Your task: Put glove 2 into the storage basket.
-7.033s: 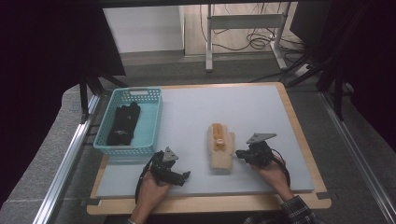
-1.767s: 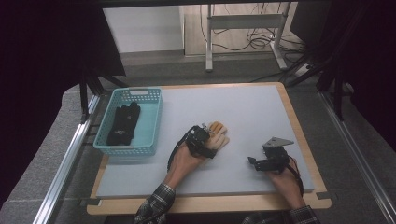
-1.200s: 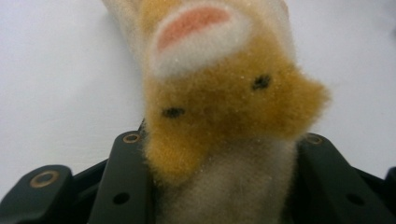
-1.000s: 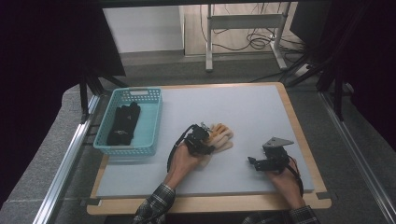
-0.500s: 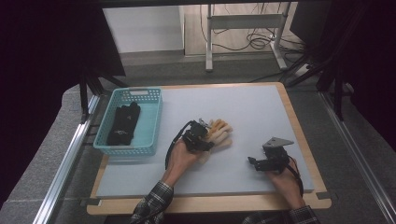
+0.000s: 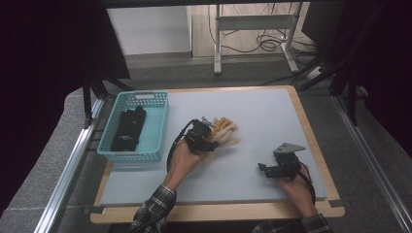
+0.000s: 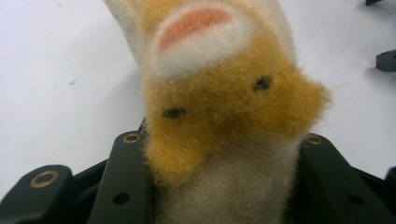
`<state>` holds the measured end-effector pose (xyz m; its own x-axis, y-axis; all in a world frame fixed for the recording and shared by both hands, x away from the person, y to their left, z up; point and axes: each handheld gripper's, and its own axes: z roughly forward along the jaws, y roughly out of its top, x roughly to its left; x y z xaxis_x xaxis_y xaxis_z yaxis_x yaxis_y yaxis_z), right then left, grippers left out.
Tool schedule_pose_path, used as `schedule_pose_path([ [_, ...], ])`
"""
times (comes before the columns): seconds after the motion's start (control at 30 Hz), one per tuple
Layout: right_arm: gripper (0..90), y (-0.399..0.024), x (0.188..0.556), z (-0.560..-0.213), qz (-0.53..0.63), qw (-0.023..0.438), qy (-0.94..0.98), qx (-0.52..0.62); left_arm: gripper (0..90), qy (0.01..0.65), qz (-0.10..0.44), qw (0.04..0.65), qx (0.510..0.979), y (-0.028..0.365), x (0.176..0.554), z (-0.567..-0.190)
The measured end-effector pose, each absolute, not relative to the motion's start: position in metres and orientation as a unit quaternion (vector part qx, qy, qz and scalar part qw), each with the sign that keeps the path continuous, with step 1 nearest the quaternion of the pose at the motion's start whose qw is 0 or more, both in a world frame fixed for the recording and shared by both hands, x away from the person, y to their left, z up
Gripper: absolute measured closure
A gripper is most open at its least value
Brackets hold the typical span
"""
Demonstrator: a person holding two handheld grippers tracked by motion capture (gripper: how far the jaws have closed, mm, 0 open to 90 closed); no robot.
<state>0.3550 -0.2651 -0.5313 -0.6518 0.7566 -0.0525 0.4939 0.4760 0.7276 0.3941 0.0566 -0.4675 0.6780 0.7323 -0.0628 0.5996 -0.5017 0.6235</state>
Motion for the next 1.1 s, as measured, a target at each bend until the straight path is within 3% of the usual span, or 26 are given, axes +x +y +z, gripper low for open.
schedule_pose_path([
  [0.67,17.3,-0.265,0.355,-0.531,0.351,0.188,0.838,0.373,56.5,0.437,0.139,0.315,0.831,0.109,0.408,-0.435],
  [1.1,17.2,-0.265,0.355,-0.531,0.351,0.188,0.838,0.373,56.3,0.495,0.171,0.317,0.791,0.168,0.412,-0.416],
])
